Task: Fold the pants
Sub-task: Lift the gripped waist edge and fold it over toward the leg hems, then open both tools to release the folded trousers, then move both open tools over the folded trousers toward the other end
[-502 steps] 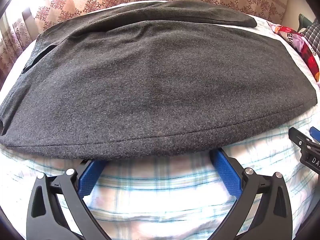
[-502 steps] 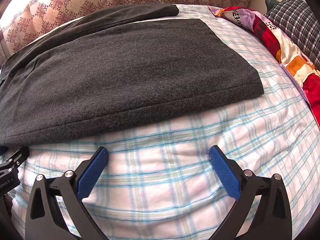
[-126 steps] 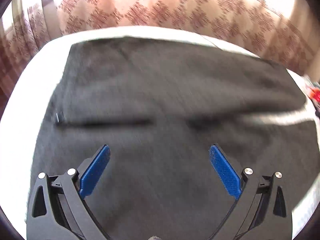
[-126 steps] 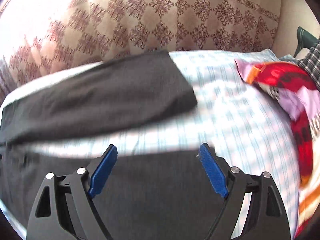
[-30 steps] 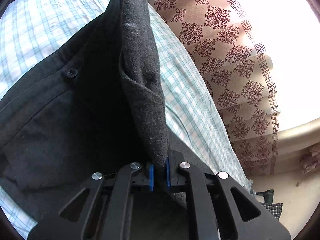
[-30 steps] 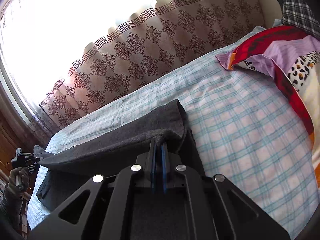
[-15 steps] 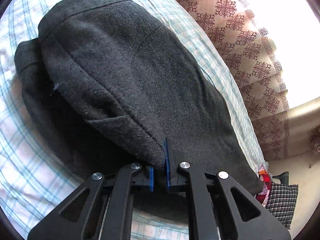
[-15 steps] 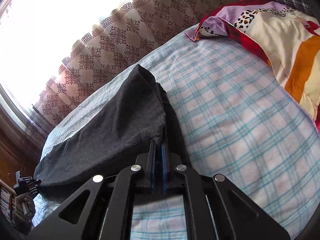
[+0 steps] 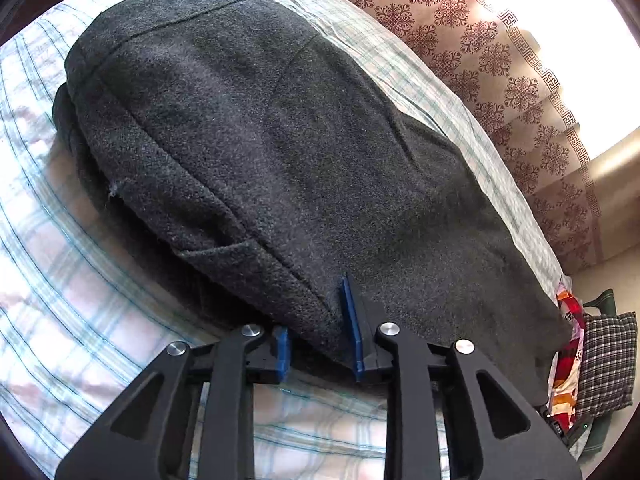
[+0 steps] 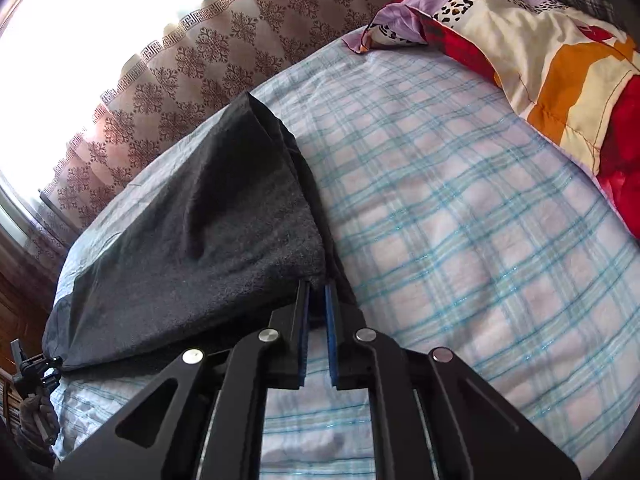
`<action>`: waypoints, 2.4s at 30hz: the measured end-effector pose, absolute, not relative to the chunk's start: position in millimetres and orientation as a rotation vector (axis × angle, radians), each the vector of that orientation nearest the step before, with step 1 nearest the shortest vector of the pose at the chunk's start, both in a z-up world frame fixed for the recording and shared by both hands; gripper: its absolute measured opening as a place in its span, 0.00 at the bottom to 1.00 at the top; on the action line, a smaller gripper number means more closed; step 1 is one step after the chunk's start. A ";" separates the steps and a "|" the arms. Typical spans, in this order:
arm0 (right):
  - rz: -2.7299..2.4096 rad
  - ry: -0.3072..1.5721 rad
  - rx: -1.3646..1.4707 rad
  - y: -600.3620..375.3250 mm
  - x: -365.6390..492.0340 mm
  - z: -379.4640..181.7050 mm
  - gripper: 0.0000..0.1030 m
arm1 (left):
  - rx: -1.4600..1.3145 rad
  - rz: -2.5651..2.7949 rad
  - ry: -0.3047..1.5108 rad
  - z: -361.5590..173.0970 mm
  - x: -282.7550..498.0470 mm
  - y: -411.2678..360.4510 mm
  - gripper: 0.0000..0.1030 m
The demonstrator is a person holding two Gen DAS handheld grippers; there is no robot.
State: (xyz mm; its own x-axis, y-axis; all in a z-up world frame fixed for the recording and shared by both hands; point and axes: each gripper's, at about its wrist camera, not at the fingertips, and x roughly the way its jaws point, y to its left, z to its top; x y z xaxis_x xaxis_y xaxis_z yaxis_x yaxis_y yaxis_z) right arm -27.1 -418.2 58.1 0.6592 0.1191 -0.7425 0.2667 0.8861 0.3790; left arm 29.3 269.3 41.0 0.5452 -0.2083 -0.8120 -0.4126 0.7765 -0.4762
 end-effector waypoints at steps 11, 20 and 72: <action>-0.169 0.855 0.576 -421.8 -59.7 76.4 0.53 | -0.521 0.076 1.036 61.8 -6.9 265.7 0.41; -0.032 0.872 0.892 -385.9 -27.5 70.9 0.53 | -0.320 0.112 0.912 109.3 -10.1 265.4 0.60; -0.331 0.906 0.013 -282.1 56.5 82.3 0.43 | -0.130 0.137 0.944 72.6 53.8 279.4 0.82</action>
State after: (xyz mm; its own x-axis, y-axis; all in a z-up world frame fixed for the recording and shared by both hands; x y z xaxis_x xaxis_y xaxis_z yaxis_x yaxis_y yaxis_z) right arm 56.5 -282.1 82.3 0.5696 -0.2766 -0.7740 0.2875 0.9492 -0.1277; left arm 53.8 279.4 72.6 0.5791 0.0601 -0.8130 -0.1740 0.9834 -0.0513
